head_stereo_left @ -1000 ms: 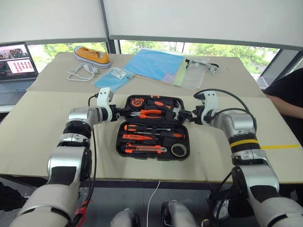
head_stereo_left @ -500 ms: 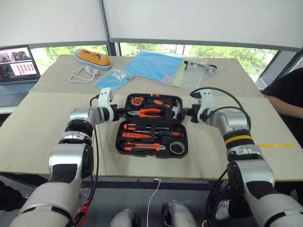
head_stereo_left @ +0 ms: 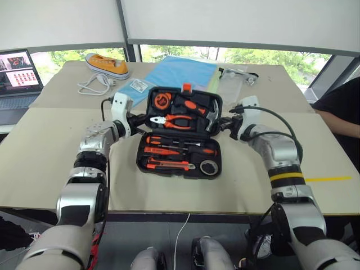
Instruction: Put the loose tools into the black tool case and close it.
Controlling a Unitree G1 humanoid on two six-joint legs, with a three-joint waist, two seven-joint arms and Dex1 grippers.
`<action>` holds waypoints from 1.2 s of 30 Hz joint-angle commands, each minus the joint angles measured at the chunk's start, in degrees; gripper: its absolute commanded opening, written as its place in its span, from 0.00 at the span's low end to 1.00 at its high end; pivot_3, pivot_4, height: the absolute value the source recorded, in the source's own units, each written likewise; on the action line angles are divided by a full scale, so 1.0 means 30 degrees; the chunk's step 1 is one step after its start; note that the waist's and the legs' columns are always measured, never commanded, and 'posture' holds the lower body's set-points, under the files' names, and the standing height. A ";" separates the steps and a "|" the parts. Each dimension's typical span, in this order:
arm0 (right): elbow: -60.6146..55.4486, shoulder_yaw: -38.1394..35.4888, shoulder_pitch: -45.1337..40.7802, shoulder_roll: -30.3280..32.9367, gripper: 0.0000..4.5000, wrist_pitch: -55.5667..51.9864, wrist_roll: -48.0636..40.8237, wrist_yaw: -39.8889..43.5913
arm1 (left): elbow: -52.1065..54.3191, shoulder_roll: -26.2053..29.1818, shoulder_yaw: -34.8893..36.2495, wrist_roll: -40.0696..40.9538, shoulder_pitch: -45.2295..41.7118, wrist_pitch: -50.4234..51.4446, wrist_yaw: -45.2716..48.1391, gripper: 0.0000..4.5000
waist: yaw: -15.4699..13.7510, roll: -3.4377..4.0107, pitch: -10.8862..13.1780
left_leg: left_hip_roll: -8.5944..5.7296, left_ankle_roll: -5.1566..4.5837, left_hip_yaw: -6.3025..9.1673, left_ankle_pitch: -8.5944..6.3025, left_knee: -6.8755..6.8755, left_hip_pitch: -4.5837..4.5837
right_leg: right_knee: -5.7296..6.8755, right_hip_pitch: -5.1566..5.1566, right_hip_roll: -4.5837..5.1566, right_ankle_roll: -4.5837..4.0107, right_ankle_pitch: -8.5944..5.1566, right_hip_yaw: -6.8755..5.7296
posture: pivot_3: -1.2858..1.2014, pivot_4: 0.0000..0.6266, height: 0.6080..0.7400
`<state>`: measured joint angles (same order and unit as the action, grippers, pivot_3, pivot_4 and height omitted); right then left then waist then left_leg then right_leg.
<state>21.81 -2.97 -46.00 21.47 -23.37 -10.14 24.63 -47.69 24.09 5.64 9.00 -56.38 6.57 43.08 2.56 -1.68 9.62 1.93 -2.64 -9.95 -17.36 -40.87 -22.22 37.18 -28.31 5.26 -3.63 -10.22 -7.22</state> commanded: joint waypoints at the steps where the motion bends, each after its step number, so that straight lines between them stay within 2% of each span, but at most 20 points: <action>1: -0.3316 -0.0530 0.1454 0.0689 0.00 0.2720 0.0795 -0.0646 | 0.3399 0.0506 -0.0039 -0.0391 0.1563 -0.2005 -0.0523 0.00 | -0.0003 0.0000 0.0000 | 0.0000 -0.0001 0.0002 0.0000 0.0007 0.0001 | -0.0012 0.0004 0.0000 0.0001 -0.0001 0.0002 | 0.52 0.24 0.84; 9: -0.6626 0.0884 0.7799 0.1049 0.00 0.8058 0.3361 -0.0911 | 0.7994 0.1022 -0.0275 -0.1659 0.7201 -0.3714 -0.2541 0.00 | -0.0100 -0.0002 -0.0004 | 0.0008 -0.0004 0.0020 -0.0002 0.0036 0.0016 | -0.0069 0.0044 -0.0016 0.0023 -0.0016 0.0003 | 0.52 0.24 0.84; 14: -0.6941 0.1218 0.9972 0.2042 0.00 1.1513 0.4751 -0.0843 | 1.0788 0.1553 0.0168 -0.1442 0.9928 -0.3271 -0.2903 0.00 | -0.0109 -0.0004 -0.0004 | 0.0020 -0.0003 0.0004 -0.0005 0.0029 0.0271 | -0.0099 0.0234 0.0013 0.0160 -0.0098 0.0064 | 0.52 0.24 0.84; 16: -0.7300 0.1350 1.0853 0.2594 0.00 1.2523 0.5073 -0.0563 | 1.1991 0.1675 0.0673 -0.0827 1.0850 -0.2107 -0.3037 0.17 | -0.0156 -0.0003 -0.0005 | 0.0076 0.0004 0.0014 -0.0012 0.0032 0.0413 | -0.0113 0.0401 0.0036 0.0179 -0.0120 0.0059 | 0.52 0.24 0.84; 17: -0.7720 0.1213 1.1348 0.2725 0.08 1.2530 0.4528 -0.0174 | 1.2772 0.1814 0.0924 -0.0535 1.1401 -0.1664 -0.2998 0.21 | -0.0166 -0.0003 -0.0005 | 0.0092 0.0005 0.0015 -0.0014 0.0038 0.0436 | -0.0126 0.0421 0.0038 0.0179 -0.0121 0.0065 | 0.52 0.24 0.84; 18: -0.8274 0.1038 1.1878 0.2937 0.16 1.2395 0.4083 0.0163 | 1.3647 0.2017 0.1177 -0.0266 1.2027 -0.1215 -0.2959 0.30 | -0.0165 -0.0005 -0.0006 | 0.0104 0.0005 0.0017 -0.0014 0.0045 0.0457 | -0.0117 0.0430 0.0046 0.0179 -0.0121 0.0078 | 0.52 0.24 0.84; 19: -0.9102 0.0734 1.2539 0.3265 0.20 1.2071 0.3579 0.0566 | 1.4680 0.2344 0.1513 -0.0061 1.2821 -0.0737 -0.2908 0.36 | -0.0140 -0.0006 -0.0006 | 0.0120 0.0003 0.0017 -0.0013 0.0045 0.0464 | -0.0112 0.0432 0.0044 0.0179 -0.0121 0.0093 | 0.52 0.24 0.84; 20: -1.0049 0.0385 1.3211 0.3665 0.31 1.1463 0.3044 0.1053 | 1.5636 0.2735 0.1907 0.0120 1.3541 -0.0121 -0.2842 0.47 | -0.0125 -0.0007 -0.0006 | 0.0147 0.0004 0.0010 -0.0013 0.0042 0.0465 | -0.0111 0.0430 0.0029 0.0179 -0.0121 0.0105 | 0.52 0.24 0.84; 21: -1.0691 0.0155 1.3664 0.3944 0.36 1.1040 0.2746 0.1344 | 1.6293 0.2998 0.2155 0.0242 1.4020 0.0348 -0.2839 0.53 | -0.0119 -0.0007 -0.0005 | 0.0171 0.0003 0.0013 -0.0011 0.0043 0.0467 | -0.0106 0.0429 0.0025 0.0178 -0.0121 0.0114 | 0.52 0.24 0.84; 23: -1.2977 -0.0728 1.5009 0.5406 0.52 0.8018 0.0213 0.3236 | 1.7428 0.4384 0.3298 0.2145 1.4682 0.3360 -0.1596 0.73 | -0.0195 -0.0007 -0.0005 | 0.0195 0.0008 0.0015 -0.0008 0.0039 0.0459 | -0.0096 0.0418 0.0010 0.0177 -0.0121 0.0111 | 0.52 0.24 0.84; 26: -1.5653 -0.1895 1.6854 0.8013 0.52 0.4200 -0.3272 0.6364 | 1.7510 0.6832 0.4687 0.5012 1.4820 0.7306 0.1131 0.98 | -0.0504 -0.0009 -0.0004 | 0.0213 0.0010 0.0028 -0.0010 0.0015 0.0456 | -0.0076 0.0414 0.0010 0.0175 -0.0123 0.0083 | 0.52 0.24 0.84; 28: -1.6465 -0.2162 1.7526 0.9200 0.52 0.3199 -0.4411 0.7741 | 1.5847 0.7863 0.4445 0.5109 1.3720 0.7647 0.2000 0.98 | -0.0657 -0.0014 -0.0009 | 0.0226 0.0023 0.0058 -0.0036 0.0024 0.0489 | -0.0102 0.0445 -0.0009 0.0162 -0.0133 0.0059 | 0.52 0.24 0.84; 31: -1.6969 -0.1730 1.7572 1.0034 0.52 0.2221 -0.5209 0.8943 | 1.2650 0.7996 0.2768 0.3748 1.0798 0.6380 0.2365 0.98 | -0.0991 -0.0012 -0.0010 | 0.0219 -0.0089 0.0100 -0.0130 0.0034 0.0513 | -0.0140 0.0495 -0.0016 0.0160 -0.0137 0.0019 | 0.52 0.24 0.84; 34: -1.7302 -0.0678 1.7346 1.0626 0.36 0.1489 -0.5305 1.0190 | 0.9520 0.7180 0.0503 0.2113 0.7642 0.4318 0.3262 0.81 | -0.1321 -0.0019 -0.0011 | 0.0190 -0.0109 0.0119 -0.0127 0.0029 0.0513 | -0.0160 0.0535 -0.0025 0.0162 -0.0134 -0.0003 | 0.52 0.24 0.84; 36: -1.7479 0.0216 1.7044 1.0856 0.20 0.1358 -0.5025 1.0789 | 0.7399 0.6292 -0.1016 0.0926 0.5689 0.2500 0.3890 0.63 | -0.1397 -0.0026 -0.0017 | 0.0178 -0.0076 0.0115 -0.0067 0.0013 0.0490 | -0.0178 0.0543 -0.0041 0.0159 -0.0133 -0.0008 | 0.52 0.24 0.84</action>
<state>-28.62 -3.67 6.16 53.38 -18.81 -24.92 55.12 -22.00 44.26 5.93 14.81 -35.78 19.47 52.87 -1.63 -1.76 9.57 2.45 -2.90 -9.61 -17.56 -40.88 -20.80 36.64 -26.67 5.13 -3.18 -10.63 -7.24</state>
